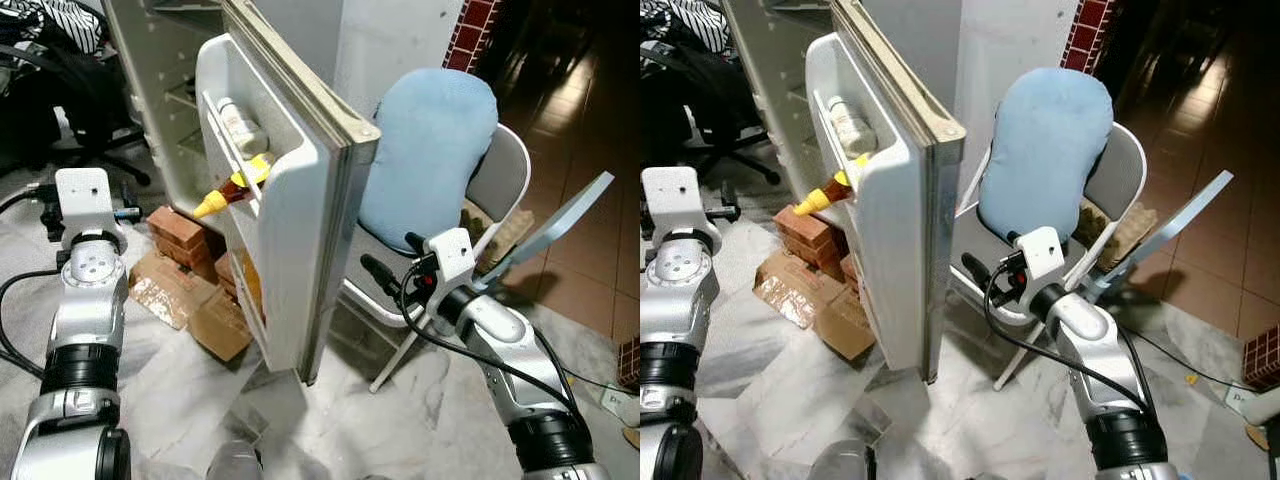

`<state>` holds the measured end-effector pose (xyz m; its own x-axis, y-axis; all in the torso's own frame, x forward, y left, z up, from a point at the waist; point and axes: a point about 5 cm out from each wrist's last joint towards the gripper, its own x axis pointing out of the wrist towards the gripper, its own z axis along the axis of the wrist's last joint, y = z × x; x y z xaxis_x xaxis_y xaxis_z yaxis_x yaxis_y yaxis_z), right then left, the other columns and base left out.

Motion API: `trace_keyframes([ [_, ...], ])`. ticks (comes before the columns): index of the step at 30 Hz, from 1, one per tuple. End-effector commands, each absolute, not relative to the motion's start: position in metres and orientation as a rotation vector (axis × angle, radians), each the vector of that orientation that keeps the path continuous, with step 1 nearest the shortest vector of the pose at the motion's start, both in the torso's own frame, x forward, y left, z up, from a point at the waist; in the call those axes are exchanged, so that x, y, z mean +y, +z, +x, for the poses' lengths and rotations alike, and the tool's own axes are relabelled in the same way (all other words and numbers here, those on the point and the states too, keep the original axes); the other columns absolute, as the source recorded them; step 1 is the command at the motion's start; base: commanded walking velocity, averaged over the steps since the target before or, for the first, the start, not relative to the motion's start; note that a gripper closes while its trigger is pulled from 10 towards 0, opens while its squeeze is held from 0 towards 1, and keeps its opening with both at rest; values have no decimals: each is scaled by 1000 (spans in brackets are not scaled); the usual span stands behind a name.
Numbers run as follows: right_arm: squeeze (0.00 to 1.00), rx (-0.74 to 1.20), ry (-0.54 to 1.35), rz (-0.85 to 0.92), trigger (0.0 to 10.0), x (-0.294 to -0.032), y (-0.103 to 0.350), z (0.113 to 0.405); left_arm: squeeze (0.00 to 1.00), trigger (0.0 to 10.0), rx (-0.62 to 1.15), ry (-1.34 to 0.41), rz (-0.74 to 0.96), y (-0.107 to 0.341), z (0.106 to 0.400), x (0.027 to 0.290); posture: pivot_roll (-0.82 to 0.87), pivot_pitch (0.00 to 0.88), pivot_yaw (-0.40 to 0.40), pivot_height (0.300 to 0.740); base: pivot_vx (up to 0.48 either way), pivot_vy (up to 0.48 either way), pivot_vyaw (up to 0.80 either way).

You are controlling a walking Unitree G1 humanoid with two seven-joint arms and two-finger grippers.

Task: Restocking fridge

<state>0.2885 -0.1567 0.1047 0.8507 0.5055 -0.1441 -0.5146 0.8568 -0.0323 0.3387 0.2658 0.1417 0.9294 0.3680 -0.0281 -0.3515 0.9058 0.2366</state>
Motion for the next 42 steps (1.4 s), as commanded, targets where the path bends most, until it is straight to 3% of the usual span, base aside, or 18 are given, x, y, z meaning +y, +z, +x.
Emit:
trace_keyframes([
  [1, 0, 122, 525, -79, 10000, -159, 107, 290, 0, 10000, 66, 312, 251, 147, 348, 260, 41, 0, -51, 740, 0, 0, 0],
  [12, 0, 112, 528, -69, 10000, -160, 108, 290, 0, 10000, 75, 240, 261, 148, 362, 254, 32, 0, -43, 740, 0, 0, 0],
  [16, 0, 84, 652, 41, 10000, -149, 116, 281, 0, 10000, 64, 203, 271, 148, 364, 249, 32, 0, -42, 740, 0, 0, 0],
  [17, 0, 86, 770, 127, 10000, -139, 121, 271, 0, 10000, 62, 196, 275, 147, 365, 248, 32, 0, -42, 740, 0, 0, 0],
  [24, 0, 130, 912, 138, 10000, -133, 120, 258, 0, 10000, 64, 190, 274, 144, 365, 249, 32, 0, -45, 740, 0, 0, 0],
  [27, 0, 175, 769, 13, 10000, -145, 107, 271, 0, 10000, 56, 203, 274, 144, 365, 251, 32, 0, -43, 740, 0, 0, 0],
  [33, 0, 190, 579, -20, 10000, -162, 104, 285, 0, 10000, 25, 222, 219, 138, 355, 247, 34, 0, -39, 740, 0, 0, 0],
  [42, 0, 163, 564, 22, 10000, -156, 106, 289, 0, 10000, 100, 279, 100, 98, 306, 235, 46, 0, -41, 740, 0, 35, 0],
])
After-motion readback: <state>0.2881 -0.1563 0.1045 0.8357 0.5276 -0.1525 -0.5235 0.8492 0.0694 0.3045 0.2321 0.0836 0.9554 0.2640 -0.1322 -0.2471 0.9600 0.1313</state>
